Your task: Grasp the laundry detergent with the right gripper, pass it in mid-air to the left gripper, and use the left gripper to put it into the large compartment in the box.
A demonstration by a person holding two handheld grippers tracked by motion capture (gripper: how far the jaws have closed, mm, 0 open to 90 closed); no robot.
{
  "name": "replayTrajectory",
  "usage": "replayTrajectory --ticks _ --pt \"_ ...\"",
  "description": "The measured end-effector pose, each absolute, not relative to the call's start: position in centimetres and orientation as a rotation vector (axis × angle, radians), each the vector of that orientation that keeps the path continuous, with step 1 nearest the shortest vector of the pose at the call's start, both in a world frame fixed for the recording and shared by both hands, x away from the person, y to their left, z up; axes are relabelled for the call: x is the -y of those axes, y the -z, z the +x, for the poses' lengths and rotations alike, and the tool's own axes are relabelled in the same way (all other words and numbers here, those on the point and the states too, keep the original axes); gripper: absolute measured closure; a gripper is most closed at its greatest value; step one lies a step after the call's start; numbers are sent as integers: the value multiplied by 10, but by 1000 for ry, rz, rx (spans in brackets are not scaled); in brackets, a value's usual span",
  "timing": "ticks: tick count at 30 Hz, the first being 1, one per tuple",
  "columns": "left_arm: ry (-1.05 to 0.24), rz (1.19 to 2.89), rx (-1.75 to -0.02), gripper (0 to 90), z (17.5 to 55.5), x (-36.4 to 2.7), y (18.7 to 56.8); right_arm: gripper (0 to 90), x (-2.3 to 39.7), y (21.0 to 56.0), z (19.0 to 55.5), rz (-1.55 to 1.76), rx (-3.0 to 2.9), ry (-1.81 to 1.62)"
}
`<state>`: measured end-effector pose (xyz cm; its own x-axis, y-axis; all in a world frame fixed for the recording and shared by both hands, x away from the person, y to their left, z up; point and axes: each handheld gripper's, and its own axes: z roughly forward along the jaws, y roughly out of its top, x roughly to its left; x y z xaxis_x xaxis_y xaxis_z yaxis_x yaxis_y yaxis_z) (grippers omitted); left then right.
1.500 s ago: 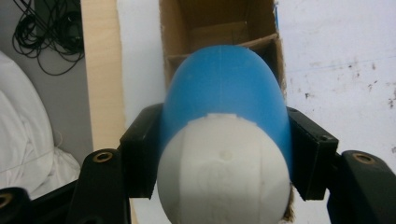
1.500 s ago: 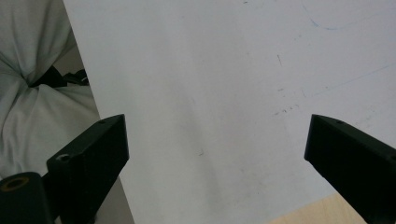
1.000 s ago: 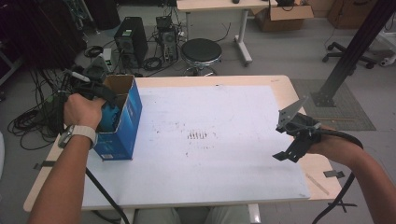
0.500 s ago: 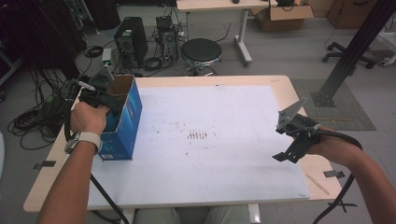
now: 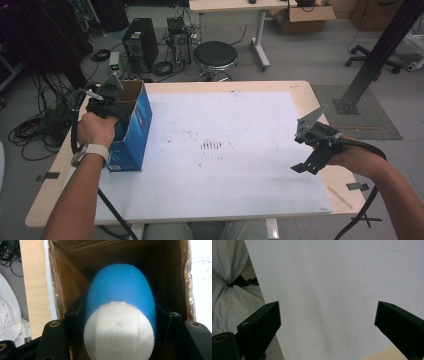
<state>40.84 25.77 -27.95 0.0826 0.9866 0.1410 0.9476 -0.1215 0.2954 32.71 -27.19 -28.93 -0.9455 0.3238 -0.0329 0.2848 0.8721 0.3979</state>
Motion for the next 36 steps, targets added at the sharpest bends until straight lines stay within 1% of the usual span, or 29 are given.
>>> replayTrajectory --ticks 8,12,17,19,20,25,28,36 --pt "-453 2203 -1982 375 408 -258 280 66 272 289 325 483 -2945 -602" --pt "-452 2191 -1979 317 407 -259 274 66 273 288 324 486 -2942 -603" --pt "-461 2174 -1973 277 405 -258 262 68 273 286 323 483 -2941 -603" --pt "-450 2154 -1981 230 404 -259 258 68 272 286 323 480 -2938 -603" --pt "-449 2154 -1979 220 403 -258 255 68 272 285 322 478 -2936 -605" --pt "-451 2153 -1971 185 399 -258 243 68 273 282 320 475 -2931 -608" --pt "-445 2145 -1977 147 396 -258 233 68 273 279 318 477 -2925 -611" --pt "-444 2165 -1935 118 387 -248 202 68 274 275 314 471 -2920 -615"
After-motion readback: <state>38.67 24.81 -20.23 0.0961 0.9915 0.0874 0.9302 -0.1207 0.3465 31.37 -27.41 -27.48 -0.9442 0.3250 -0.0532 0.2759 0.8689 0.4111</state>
